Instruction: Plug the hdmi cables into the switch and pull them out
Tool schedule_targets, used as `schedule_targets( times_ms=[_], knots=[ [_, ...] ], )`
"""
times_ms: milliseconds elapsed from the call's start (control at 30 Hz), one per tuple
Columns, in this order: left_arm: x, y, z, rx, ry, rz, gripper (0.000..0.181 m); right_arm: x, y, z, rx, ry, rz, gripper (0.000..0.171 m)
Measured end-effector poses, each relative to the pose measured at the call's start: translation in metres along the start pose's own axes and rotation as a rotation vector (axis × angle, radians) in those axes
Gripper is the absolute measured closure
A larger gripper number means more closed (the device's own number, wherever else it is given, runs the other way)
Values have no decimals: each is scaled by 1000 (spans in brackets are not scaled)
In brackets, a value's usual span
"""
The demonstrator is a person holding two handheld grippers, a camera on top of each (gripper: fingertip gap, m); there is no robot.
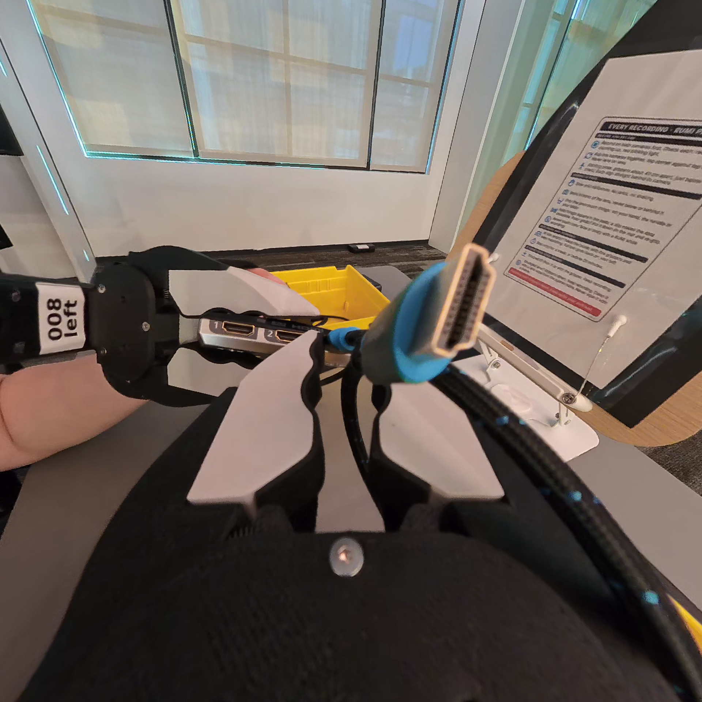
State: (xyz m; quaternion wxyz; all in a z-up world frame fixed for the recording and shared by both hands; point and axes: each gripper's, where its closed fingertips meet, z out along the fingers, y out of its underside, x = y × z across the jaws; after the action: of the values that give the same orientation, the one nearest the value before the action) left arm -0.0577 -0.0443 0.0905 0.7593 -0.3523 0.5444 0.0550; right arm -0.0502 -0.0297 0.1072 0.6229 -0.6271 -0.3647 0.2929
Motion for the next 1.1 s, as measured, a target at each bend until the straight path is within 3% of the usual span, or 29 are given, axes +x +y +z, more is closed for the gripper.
schedule_targets(
  times_ms=[467,700,1100],
  knots=[
    [14,9,4,-79,130,-141,147,5,5,-1,-44,54,-57,149],
    [6,9,4,-109,88,-158,154,7,4,-1,-32,49,-33,148],
    [-5,-10,-4,2,25,-95,156,-8,-16,-13,69,-7,-153,144]
  ],
)
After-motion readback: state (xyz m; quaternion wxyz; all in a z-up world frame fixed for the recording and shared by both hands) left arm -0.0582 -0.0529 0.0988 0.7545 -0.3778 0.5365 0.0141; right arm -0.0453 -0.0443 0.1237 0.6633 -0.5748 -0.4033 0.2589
